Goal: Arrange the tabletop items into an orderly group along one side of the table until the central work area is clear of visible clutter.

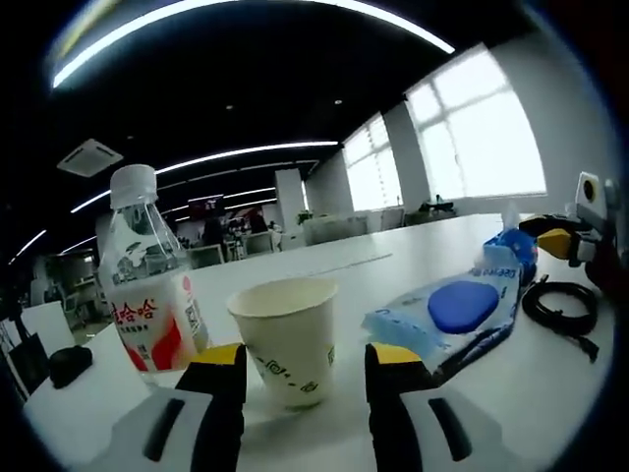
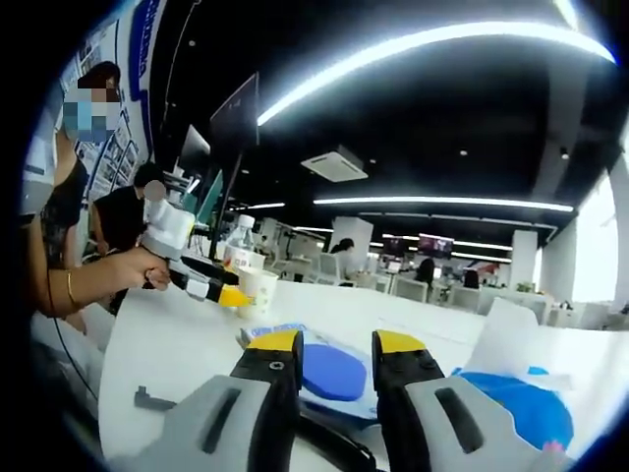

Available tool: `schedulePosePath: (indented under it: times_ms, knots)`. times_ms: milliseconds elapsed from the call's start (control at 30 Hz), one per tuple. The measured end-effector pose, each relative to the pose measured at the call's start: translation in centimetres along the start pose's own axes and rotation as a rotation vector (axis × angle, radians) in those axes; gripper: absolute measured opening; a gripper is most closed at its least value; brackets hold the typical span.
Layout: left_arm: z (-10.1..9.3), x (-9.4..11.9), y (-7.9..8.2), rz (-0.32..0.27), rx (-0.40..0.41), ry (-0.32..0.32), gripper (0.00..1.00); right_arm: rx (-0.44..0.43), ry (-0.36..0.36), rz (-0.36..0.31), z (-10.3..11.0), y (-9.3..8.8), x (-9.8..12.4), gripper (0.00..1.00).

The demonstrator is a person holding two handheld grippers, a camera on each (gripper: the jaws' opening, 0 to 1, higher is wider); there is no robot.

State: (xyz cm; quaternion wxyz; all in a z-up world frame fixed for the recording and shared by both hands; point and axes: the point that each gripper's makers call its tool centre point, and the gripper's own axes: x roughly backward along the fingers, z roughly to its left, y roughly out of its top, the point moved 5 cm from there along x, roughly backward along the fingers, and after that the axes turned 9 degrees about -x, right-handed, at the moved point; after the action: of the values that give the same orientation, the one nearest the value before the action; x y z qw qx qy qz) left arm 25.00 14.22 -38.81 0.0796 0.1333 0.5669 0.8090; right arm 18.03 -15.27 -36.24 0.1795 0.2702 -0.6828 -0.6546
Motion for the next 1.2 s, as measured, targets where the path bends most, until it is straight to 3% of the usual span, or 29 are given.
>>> schedulePosePath:
  times_ms: [667, 867, 1200]
  knots:
    - [-0.4, -3.3, -0.2, 0.016, 0.049, -0.021, 0.54, 0.006, -0.011, -0.01, -0.2, 0.1, 0.1, 0.26]
    - [0.0, -3.5, -0.4, 0.018, 0.052, -0.025, 0.43, 0.023, -0.005, -0.006, 0.0, 0.0, 0.0, 0.26]
    - [-0.1, -3.6, -0.5, 0.01, 0.076, -0.045, 0.4, 0.028, -0.009, -0.001, -0.1, -0.1, 0.0, 0.26]
